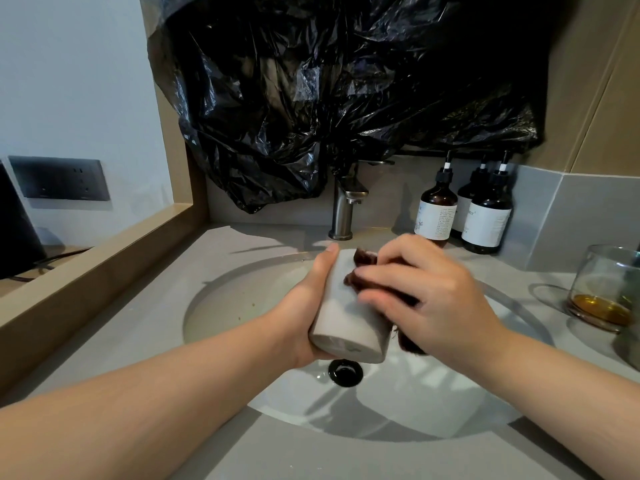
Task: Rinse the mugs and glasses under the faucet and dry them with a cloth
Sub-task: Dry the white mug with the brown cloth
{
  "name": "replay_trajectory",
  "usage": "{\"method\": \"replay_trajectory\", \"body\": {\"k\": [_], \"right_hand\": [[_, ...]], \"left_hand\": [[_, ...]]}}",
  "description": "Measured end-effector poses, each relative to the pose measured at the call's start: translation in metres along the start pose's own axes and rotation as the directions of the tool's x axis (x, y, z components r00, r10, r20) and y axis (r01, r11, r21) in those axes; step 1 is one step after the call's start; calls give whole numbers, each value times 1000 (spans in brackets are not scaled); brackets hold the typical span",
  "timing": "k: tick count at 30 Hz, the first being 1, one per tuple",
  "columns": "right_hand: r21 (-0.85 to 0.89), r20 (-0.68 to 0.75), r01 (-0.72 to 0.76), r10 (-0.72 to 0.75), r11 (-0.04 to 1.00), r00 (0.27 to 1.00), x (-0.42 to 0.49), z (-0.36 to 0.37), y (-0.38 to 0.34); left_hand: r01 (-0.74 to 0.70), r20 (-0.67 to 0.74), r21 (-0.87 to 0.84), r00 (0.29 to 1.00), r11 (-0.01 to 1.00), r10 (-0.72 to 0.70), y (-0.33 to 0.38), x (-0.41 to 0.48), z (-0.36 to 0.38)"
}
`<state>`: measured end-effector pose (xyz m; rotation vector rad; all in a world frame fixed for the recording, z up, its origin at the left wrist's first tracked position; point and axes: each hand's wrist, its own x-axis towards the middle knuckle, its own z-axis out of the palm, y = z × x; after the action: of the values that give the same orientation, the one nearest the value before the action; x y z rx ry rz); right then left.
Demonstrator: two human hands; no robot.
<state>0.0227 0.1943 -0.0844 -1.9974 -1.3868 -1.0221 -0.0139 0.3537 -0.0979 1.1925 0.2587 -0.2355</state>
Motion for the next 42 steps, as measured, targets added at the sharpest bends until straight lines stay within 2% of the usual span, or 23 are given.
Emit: {"method": "replay_trajectory", "body": {"k": [2, 3, 7, 9, 11, 13, 14, 17, 19, 24, 26, 28, 29, 31, 33, 35, 37, 39, 42], "right_hand": [[4, 69, 96, -96, 995, 993, -6, 0, -4], [1, 53, 106, -106, 994, 993, -6, 1, -3], [41, -185, -82, 88, 996, 979, 4, 1, 7], [-3, -164, -6, 5, 1000, 986, 0, 0, 4], [-30, -66, 167, -168, 986, 984, -8, 2, -8], [-19, -23, 235, -236, 972, 972, -11, 5, -12], [-4, -47, 207, -207, 978, 977, -8, 6, -10], [65, -229, -3, 18, 998, 973, 2, 2, 5], [56, -267, -45, 58, 997, 962, 1, 1, 8], [16, -128, 203, -200, 979, 971, -12, 4, -8], [15, -169, 134, -129, 991, 977, -6, 2, 0], [85, -224, -89, 106, 992, 969, 3, -2, 10], [145, -207, -240, 267, 960, 941, 6, -6, 13], [290, -45, -519, 553, 804, 832, 9, -13, 18], [403, 175, -654, 648, 640, 742, 9, -20, 21], [417, 363, -682, 577, 601, 731, 11, -28, 20], [358, 489, -654, 463, 666, 739, 14, -35, 19], [326, 540, -624, 402, 710, 740, 18, -39, 18], [315, 552, -616, 388, 723, 738, 18, -40, 14]], "left_hand": [[0, 4, -8, 1000, 1000, 0, 1, 0, -2], [-4, -2, 0, 1000, 1000, 4, 2, -1, -2], [12, -9, 3, 1000, 1000, -12, 1, -2, 1], [11, 20, -30, 1000, 999, -11, 1, -4, 3], [-3, 38, -83, 999, 997, 6, 4, -4, 3], [-11, 41, -115, 999, 993, 16, 5, -4, 0], [-8, 46, -123, 999, 992, 14, 5, -4, -1], [13, 25, -108, 1000, 994, -10, 4, -4, 1], [19, 14, -103, 1000, 995, -18, 2, -3, 3], [2, 67, -162, 998, 987, 9, 2, -3, -1], [12, 66, -145, 998, 989, -2, 2, -3, -2], [7, 54, -89, 999, 996, -2, 3, 0, -3], [-8, 47, -55, 999, 998, 10, 3, 1, -3], [-43, 40, -12, 998, 999, 44, 3, 2, -4], [-63, 46, -3, 997, 998, 63, 3, 3, -6], [-65, 57, 9, 996, 998, 64, 2, 4, -8], [-48, 81, 8, 996, 999, 47, 3, 4, -9], [-19, 134, 11, 991, 1000, 17, 4, 2, -9], [18, 201, 52, 979, 998, -28, 5, 2, -9]]}}
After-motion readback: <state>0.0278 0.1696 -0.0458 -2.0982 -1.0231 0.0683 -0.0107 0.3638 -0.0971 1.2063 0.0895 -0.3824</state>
